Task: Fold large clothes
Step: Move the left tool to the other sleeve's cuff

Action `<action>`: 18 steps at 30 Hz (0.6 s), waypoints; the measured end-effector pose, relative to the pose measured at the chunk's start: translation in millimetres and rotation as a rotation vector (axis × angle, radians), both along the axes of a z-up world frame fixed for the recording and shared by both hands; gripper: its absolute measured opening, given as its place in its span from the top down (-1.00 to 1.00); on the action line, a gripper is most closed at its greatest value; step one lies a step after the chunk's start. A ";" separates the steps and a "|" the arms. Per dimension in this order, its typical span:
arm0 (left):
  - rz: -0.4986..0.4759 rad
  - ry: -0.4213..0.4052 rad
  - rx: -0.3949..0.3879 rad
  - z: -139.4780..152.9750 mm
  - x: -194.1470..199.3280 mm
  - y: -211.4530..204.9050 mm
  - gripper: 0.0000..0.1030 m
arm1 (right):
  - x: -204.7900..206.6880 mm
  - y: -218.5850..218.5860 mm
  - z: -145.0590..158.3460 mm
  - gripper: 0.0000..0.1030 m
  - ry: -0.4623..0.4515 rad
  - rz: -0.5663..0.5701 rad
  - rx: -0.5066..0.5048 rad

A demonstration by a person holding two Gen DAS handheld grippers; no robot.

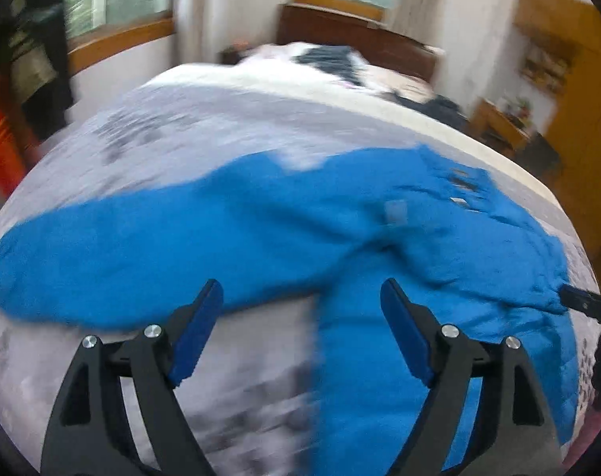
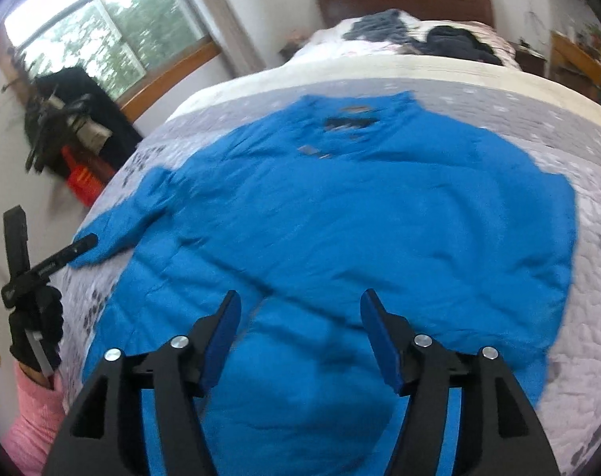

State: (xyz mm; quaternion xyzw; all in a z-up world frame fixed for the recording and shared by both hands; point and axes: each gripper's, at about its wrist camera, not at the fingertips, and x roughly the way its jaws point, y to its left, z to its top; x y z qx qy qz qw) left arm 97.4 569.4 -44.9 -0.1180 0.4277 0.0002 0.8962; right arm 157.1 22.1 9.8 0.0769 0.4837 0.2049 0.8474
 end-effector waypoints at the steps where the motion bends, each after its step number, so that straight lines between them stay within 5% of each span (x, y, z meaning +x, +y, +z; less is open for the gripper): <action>1: 0.038 0.016 -0.018 -3.9 -7.0 18.1 -0.58 | -2.8 9.2 -1.0 -0.23 0.005 0.020 -0.004; 6: 0.236 0.063 -0.095 -25.9 -36.9 107.2 -0.58 | -6.5 57.9 -7.3 -0.24 0.033 0.127 -0.040; 18: 0.392 0.007 -0.280 -53.8 -23.1 198.0 -0.52 | -10.0 115.6 -28.9 -0.24 0.059 0.209 -0.100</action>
